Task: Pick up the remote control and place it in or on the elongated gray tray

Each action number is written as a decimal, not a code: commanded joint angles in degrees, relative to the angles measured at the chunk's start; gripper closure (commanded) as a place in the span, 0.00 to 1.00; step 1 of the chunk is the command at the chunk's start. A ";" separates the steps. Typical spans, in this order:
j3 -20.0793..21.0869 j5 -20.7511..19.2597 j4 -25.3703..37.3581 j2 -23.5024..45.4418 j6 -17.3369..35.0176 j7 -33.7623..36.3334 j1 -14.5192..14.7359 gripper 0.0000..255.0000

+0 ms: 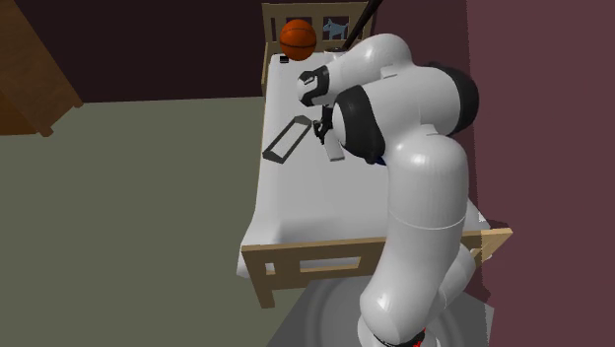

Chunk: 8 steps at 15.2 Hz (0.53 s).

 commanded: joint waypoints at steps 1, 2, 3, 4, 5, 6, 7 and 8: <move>-0.14 -0.38 0.75 -0.68 -1.37 0.24 0.10 1.00; -0.20 -0.56 1.13 -1.00 -2.04 0.35 0.15 1.00; -0.26 -0.73 1.52 -1.31 -2.71 0.45 0.19 1.00; -0.32 -0.90 1.93 -1.61 -3.39 0.55 0.23 1.00; -0.37 -1.06 2.35 -1.90 -4.07 0.65 0.27 1.00; -0.42 -1.22 2.78 -2.18 -4.75 0.74 0.30 1.00; -0.47 -1.36 3.23 -2.44 -5.44 0.83 0.33 1.00; -0.52 -1.50 3.69 -2.70 -6.13 0.92 0.36 1.00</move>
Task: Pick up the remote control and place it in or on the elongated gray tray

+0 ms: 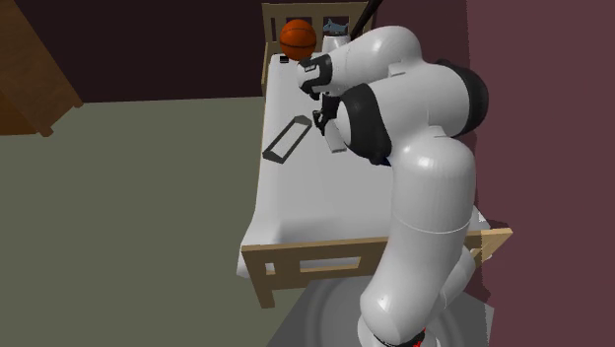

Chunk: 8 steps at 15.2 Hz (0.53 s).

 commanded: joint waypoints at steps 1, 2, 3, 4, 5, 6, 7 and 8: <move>-0.14 -0.34 0.80 -0.67 -1.41 0.10 0.03 1.00; -0.18 -0.47 1.29 -0.90 -2.11 0.18 0.05 1.00; -0.22 -0.59 1.79 -1.12 -2.81 0.25 0.07 1.00; -0.25 -0.71 2.31 -1.33 -3.51 0.32 0.08 1.00; -0.28 -0.82 2.84 -1.53 -4.22 0.39 0.10 1.00; -0.31 -0.92 3.38 -1.71 -4.93 0.45 0.11 1.00; -0.32 -0.93 3.44 -1.74 -5.01 0.46 0.11 1.00; 0.12 -0.44 5.38 -0.33 -5.64 1.18 0.41 1.00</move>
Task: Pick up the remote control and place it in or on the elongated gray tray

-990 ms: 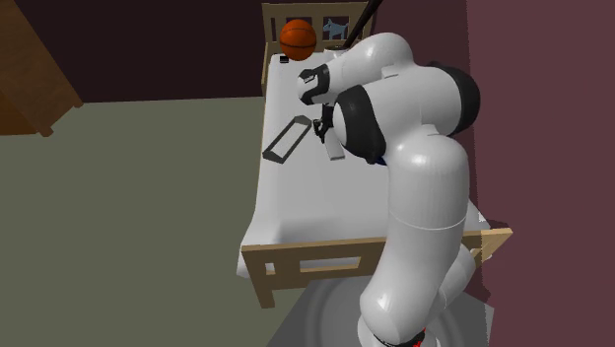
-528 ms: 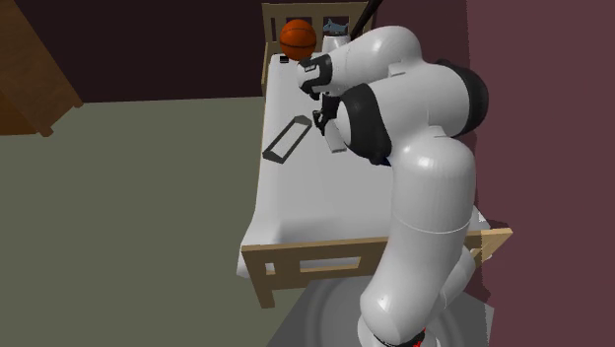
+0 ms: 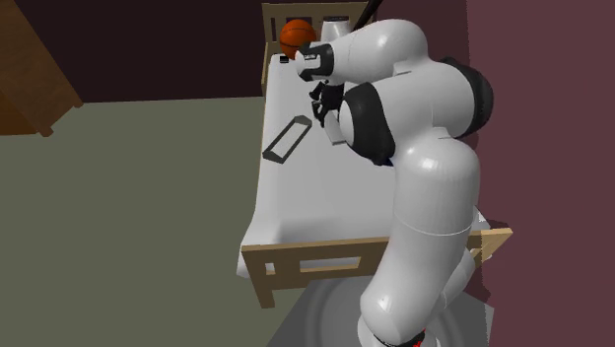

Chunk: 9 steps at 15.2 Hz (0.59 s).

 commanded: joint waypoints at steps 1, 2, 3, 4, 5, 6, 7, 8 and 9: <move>0.67 0.76 3.45 2.28 -1.33 1.12 0.43 1.00; 1.08 1.24 5.58 3.78 -2.05 1.84 0.68 1.00; 1.49 1.71 7.82 5.33 -2.83 2.56 0.89 1.00; 1.90 2.18 10.19 6.94 -3.67 3.27 1.07 1.00; 2.29 2.64 12.70 8.62 -4.57 3.99 1.21 1.00; 2.69 3.09 15.35 10.36 -5.54 4.71 1.31 1.00; 3.09 3.53 18.17 12.19 -6.59 5.44 1.37 1.00; 3.47 3.98 21.19 14.11 -7.73 6.17 1.38 1.00; 3.86 4.42 24.43 16.14 -8.97 6.92 1.35 1.00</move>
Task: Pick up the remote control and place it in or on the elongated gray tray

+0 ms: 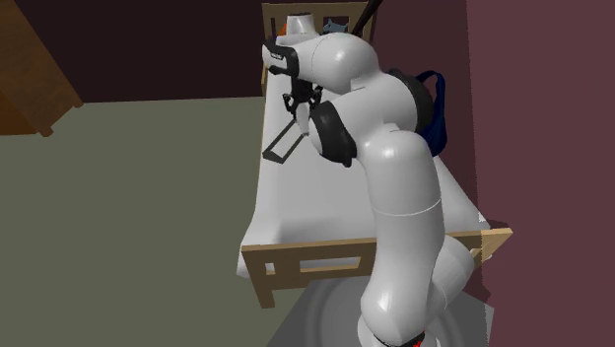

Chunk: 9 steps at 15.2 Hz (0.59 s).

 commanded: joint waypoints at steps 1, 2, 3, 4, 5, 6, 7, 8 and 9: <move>0.75 0.72 6.36 3.69 -2.71 1.71 0.11 1.00; 1.15 1.16 10.22 6.03 -4.24 2.50 -0.07 1.00; 1.56 1.61 14.53 8.59 -5.96 3.33 -0.34 1.00; 1.96 2.04 18.98 11.19 -7.78 4.13 -0.70 1.00; 1.98 2.01 17.99 11.06 -6.92 4.08 -0.57 1.00; 1.98 2.01 17.04 10.97 -6.08 4.03 -0.43 1.00; 1.98 2.01 16.13 10.90 -5.26 3.99 -0.30 1.00; 1.99 2.02 15.26 10.85 -4.46 3.94 -0.19 1.00; 2.00 2.04 14.43 10.82 -3.67 3.89 -0.08 1.00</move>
